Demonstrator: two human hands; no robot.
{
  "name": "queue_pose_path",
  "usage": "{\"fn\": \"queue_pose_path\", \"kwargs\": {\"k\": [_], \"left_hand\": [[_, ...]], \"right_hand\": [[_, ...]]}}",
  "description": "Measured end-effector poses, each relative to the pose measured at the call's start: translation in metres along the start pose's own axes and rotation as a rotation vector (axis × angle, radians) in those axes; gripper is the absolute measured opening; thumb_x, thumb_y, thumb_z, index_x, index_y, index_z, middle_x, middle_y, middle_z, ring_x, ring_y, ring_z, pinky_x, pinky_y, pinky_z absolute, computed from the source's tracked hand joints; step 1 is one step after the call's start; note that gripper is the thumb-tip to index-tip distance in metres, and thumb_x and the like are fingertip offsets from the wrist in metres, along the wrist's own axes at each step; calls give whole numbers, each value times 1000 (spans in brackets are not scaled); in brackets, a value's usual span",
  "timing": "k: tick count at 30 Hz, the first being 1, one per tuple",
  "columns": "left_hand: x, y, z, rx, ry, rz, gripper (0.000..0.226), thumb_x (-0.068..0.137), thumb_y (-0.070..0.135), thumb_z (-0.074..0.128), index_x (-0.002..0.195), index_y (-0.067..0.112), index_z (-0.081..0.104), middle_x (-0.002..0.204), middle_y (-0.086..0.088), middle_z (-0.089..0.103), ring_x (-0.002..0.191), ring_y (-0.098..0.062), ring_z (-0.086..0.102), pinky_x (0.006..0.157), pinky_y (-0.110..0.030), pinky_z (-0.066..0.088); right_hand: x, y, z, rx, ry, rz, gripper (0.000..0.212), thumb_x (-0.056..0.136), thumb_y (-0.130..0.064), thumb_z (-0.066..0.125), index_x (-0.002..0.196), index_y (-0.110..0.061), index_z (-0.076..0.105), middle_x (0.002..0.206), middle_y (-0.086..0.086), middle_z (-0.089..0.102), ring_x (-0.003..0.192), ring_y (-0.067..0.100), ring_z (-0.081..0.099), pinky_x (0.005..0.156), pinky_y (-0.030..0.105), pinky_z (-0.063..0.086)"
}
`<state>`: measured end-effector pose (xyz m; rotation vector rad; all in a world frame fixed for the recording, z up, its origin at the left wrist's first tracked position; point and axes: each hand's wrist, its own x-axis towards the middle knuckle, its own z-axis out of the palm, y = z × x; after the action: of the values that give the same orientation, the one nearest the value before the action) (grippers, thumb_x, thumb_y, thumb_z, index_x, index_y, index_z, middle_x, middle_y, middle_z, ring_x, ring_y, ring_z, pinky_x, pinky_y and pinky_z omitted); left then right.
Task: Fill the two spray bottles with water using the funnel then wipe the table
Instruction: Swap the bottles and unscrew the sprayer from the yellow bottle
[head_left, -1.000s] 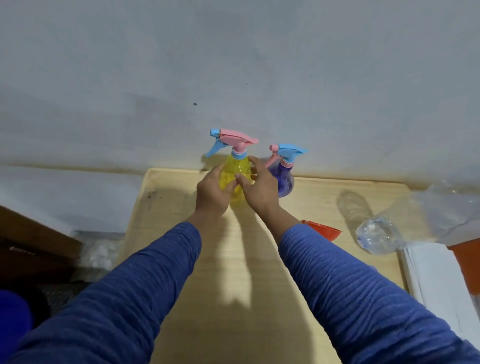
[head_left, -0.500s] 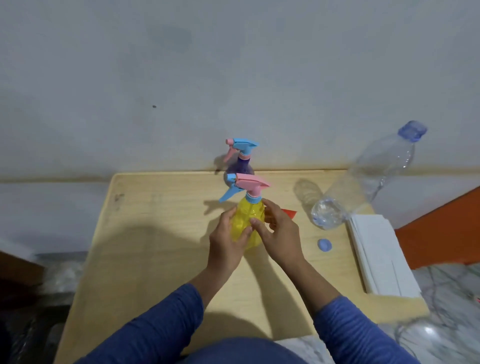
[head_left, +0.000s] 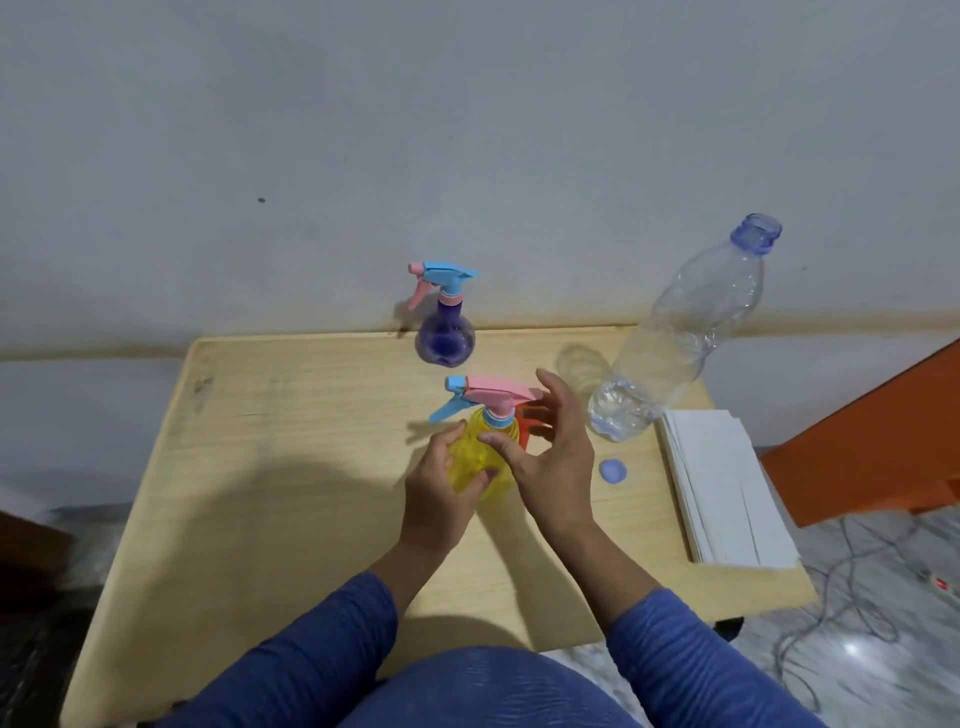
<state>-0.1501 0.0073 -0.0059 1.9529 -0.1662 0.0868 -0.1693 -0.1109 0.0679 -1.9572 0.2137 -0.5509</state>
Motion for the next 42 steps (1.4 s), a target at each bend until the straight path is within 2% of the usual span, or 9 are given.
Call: {"fn": "queue_pose_path", "kwargs": {"k": [6,10,22,25,29,34,36,39,42], "left_hand": [[2,1,-2,55,6,7,66,66,50,66,117,10,56,112,0,65,99,-19,65,89,-33,53],[4,0,0,70,16,6,62,65,36,72,119,12,55,113,1,65,100,-18,64,89,-34,53],[7,0,-1,66,5,35,69,67,48,67,120,6,56,112,-4,65,98,-19,64,86,-32,53],[8,1,-1,77,18,33,68,66,49,68,116,5,56,103,-5,67,89,-23,65,78,-29,52],[8,-3,-1,45,-9,38,67,65,49,65,118,9,55,106,-2,66,95,-20,65,84,-39,54],[9,-4,-1,8,-13,40,64,66,46,66,117,10,56,107,-1,66,98,-20,64,87,-39,53],[8,-5,-2,-8,-22,27,64,65,45,66,118,11,55,108,-1,66,99,-19,64,88,-38,52],[8,-7,-1,-15,-41,11,64,66,44,67,120,13,54,111,3,64,101,-17,63,91,-35,51],[8,-6,-3,-48,-55,-3,64,66,46,69,120,15,54,111,6,64,103,-14,62,92,-26,48]], "right_hand": [[10,0,12,-33,27,-89,47,72,-14,80,112,-21,56,101,-8,57,88,15,60,78,19,50],[12,1,9,-29,-6,-116,40,78,-14,74,113,-20,56,102,-9,59,91,14,62,80,14,48],[21,2,2,-56,-138,-106,53,74,-14,78,112,-33,48,105,-13,56,94,8,58,80,11,47],[21,3,-5,-20,-245,-120,50,83,-8,67,123,-31,49,113,-22,56,103,-1,57,86,10,45],[24,4,-6,-33,-329,-117,65,78,-8,70,134,-28,44,121,-12,55,109,3,55,89,17,47],[24,0,-7,18,-349,-77,68,87,-8,61,139,-40,31,117,-39,51,110,-3,57,91,20,49],[23,1,-9,13,-390,-76,73,88,-13,61,143,-42,22,126,-33,50,117,2,55,95,27,50],[25,0,-9,-2,-346,-79,72,82,-18,64,141,-43,28,129,-10,55,113,10,56,94,36,51],[26,3,-12,16,-376,-56,68,90,-9,56,144,-35,25,122,-19,58,111,3,59,93,29,51]]}}
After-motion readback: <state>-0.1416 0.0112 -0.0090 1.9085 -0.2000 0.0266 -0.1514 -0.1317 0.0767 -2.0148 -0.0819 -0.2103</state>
